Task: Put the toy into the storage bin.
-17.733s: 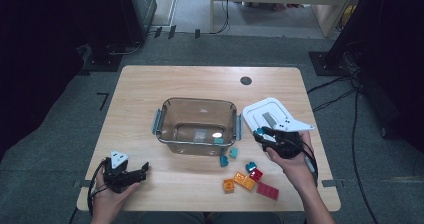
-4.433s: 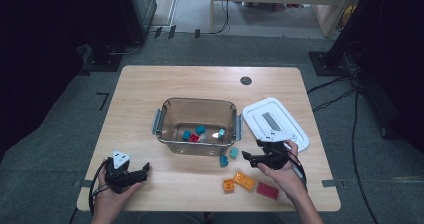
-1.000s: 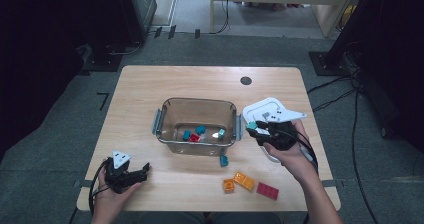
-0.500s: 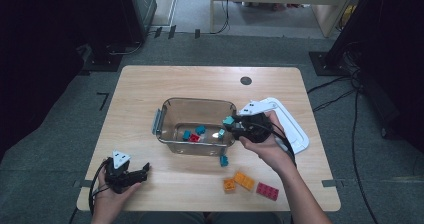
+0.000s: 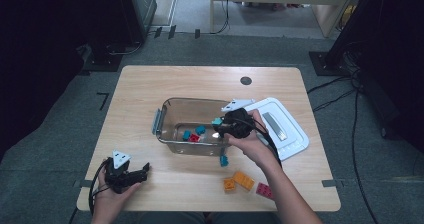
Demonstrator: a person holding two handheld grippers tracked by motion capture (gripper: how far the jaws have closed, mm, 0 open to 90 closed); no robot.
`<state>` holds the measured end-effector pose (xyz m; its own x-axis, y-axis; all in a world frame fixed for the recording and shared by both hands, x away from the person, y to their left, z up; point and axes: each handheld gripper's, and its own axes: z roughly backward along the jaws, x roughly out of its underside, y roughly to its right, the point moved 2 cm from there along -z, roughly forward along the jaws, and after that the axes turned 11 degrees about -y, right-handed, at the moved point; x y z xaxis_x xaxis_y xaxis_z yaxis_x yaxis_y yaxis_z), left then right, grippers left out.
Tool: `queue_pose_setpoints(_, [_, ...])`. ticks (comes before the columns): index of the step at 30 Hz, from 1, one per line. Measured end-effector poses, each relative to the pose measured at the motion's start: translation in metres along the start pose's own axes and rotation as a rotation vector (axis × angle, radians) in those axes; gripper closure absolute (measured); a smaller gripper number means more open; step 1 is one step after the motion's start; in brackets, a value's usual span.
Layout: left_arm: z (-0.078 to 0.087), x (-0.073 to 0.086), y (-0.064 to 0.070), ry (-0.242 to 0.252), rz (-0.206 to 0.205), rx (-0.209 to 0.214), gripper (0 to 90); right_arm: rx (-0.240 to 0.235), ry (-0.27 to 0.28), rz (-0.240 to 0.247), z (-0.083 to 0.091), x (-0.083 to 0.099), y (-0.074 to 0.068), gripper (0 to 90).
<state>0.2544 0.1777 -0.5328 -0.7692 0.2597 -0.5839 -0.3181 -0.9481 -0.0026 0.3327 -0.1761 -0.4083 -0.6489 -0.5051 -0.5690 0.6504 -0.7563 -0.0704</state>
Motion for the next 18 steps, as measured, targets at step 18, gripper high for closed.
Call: queue_pose_setpoints(18, [0.000, 0.000, 0.000, 0.001, 0.001, 0.000, 10.4, -0.035, 0.064, -0.020, 0.010, 0.002, 0.000, 24.3])
